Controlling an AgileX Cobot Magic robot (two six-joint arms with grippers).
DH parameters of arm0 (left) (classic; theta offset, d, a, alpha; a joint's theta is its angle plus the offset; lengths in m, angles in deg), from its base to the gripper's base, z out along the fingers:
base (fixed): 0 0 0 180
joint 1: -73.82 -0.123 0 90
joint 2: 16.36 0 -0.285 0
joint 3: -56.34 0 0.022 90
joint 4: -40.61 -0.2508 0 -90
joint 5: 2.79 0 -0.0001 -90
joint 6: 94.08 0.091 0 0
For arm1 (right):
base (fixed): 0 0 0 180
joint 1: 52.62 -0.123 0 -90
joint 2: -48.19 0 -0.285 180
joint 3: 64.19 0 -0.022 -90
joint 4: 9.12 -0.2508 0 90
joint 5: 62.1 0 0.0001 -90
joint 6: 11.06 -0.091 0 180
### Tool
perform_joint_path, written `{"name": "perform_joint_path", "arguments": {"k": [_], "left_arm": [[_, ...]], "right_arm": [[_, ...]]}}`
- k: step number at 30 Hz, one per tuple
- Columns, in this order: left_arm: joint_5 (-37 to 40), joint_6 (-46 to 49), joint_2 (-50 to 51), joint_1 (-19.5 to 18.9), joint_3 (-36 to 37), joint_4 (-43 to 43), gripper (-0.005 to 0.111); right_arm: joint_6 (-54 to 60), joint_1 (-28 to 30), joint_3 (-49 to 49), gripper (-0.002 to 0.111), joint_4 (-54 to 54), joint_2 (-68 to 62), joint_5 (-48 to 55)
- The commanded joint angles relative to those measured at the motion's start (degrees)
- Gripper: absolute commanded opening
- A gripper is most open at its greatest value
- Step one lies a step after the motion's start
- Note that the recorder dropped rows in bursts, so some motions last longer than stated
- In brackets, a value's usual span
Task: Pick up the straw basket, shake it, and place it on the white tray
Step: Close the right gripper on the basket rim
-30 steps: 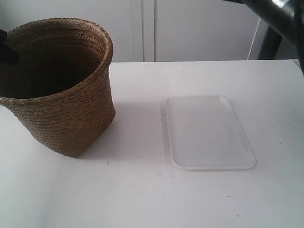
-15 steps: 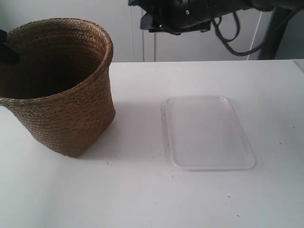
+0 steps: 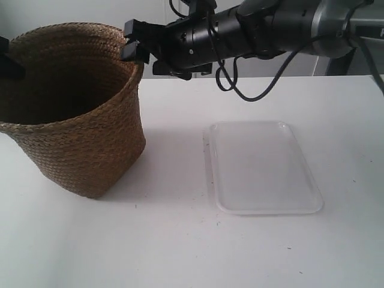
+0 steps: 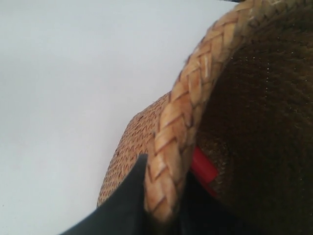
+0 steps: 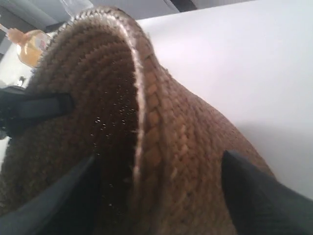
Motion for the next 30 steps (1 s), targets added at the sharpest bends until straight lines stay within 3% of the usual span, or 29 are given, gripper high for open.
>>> {"name": "perform_joint_path", "arguments": {"k": [1, 3, 4, 5, 8, 11, 15, 21, 23, 27, 29, 30], "left_arm": [[2.9, 0.2, 0.1, 1.1, -0.1, 3.7, 0.0], [4.8, 0.2, 0.1, 2.3, -0.1, 4.1, 0.0], [5.6, 0.1, -0.1, 3.1, 0.1, 4.3, 0.0], [5.8, 0.1, -0.5, 4.2, 0.7, 5.4, 0.0], [3.1, 2.8, -4.2, 7.5, 4.3, 9.2, 0.0], [-1.2, 3.4, -12.5, 10.4, 7.0, 7.7, 0.0], [-3.9, 3.9, -26.4, 14.0, 13.1, 6.4, 0.0], [-24.1, 4.0, -37.7, 19.4, 32.1, 6.2, 0.0], [-28.8, 6.5, -40.7, 21.0, 32.0, 8.5, 0.0], [-26.3, 7.4, -51.9, 24.5, 24.6, 7.7, 0.0], [-25.5, 6.7, -56.1, 24.9, 25.6, 7.7, 0.0], [-25.9, 5.6, -57.2, 24.9, 30.9, 7.3, 0.0]], "right_arm": [[2.4, -2.6, -0.6, 0.044, -5.7, 0.0, -2.8], [1.9, -2.8, -0.6, 0.024, -5.6, -0.3, -2.2], [2.8, -2.8, -0.4, 0.005, -5.2, -0.3, -1.0], [3.6, -2.8, -0.4, 0.001, -5.0, -0.3, -0.6], [6.6, -2.8, -0.4, 0.0, -3.4, 0.9, 0.4], [7.2, -2.9, -0.4, 0.0, 1.3, 5.1, 1.2], [6.3, -5.9, 1.3, 0.0, 13.7, 14.5, 0.3], [6.5, -12.2, 16.0, 0.0, 14.6, 15.4, -13.6], [8.6, -12.4, 15.7, 0.0, 14.6, 16.3, -14.0], [8.5, -14.9, 13.9, 0.0, 20.4, 30.1, -15.8], [6.1, -16.6, 17.3, 0.0, 21.7, 33.9, -19.5], [4.5, -17.8, 24.0, 0.0, 21.4, 34.3, -23.9]]}}
